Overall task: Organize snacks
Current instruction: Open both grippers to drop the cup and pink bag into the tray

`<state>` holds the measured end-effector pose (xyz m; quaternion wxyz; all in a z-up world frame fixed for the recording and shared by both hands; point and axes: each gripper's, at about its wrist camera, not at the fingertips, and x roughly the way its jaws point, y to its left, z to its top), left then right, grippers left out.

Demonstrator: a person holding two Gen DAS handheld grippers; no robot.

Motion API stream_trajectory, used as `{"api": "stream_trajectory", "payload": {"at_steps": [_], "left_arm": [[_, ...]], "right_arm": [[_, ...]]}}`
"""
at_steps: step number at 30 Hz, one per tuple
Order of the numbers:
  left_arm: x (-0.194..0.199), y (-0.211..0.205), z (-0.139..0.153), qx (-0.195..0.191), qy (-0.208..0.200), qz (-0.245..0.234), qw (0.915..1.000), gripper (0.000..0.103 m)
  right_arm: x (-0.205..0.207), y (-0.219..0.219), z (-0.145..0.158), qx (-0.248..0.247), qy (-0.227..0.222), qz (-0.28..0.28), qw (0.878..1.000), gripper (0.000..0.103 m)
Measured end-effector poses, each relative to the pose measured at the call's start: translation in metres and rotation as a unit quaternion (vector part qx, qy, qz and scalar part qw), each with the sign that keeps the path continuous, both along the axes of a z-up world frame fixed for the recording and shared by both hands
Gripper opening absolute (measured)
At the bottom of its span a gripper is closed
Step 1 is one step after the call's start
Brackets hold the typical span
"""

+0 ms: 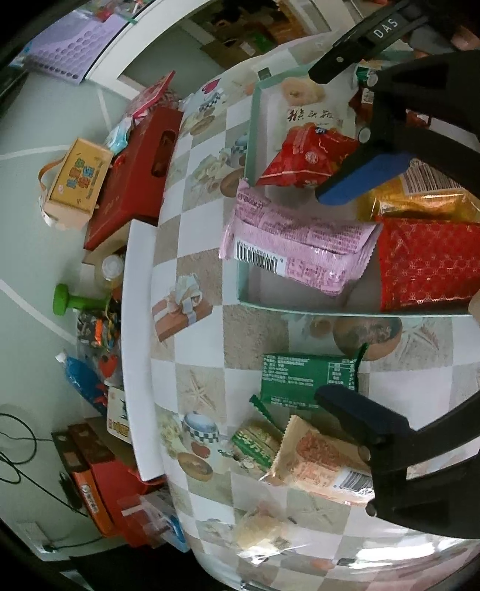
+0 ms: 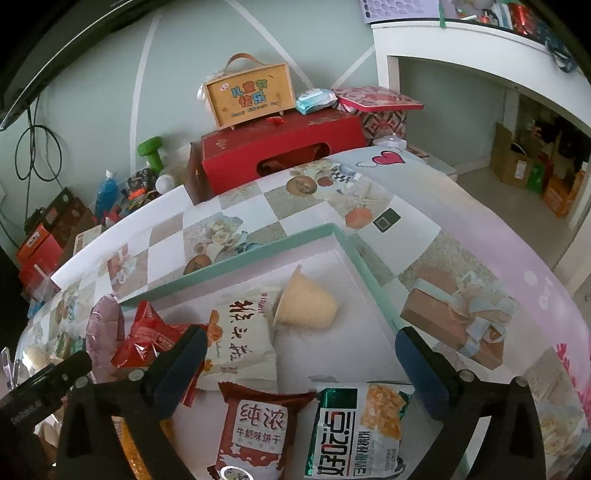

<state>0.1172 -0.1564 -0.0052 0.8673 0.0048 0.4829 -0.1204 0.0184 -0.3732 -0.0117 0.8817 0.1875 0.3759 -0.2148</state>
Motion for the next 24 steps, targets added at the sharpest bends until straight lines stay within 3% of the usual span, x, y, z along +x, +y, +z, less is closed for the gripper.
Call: {"api": "stream_trajectory", "payload": {"at_steps": [8, 16, 24], "left_arm": [[-0.004, 0.004, 0.004, 0.003, -0.022, 0.001, 0.9998, 0.102], [-0.009, 0.012, 0.011, -0.023, -0.03, -0.008, 0.9992, 0.102], [-0.015, 0.028, 0.02, -0.036, -0.052, -0.012, 0.9979, 0.102]], "right_arm": [[-0.001, 0.0, 0.001, -0.002, -0.009, 0.003, 1.0, 0.103], [-0.001, 0.004, 0.005, -0.003, -0.022, 0.004, 1.0, 0.103], [0.0, 0.015, 0.015, 0.005, -0.061, 0.021, 0.998, 0.103]]}}
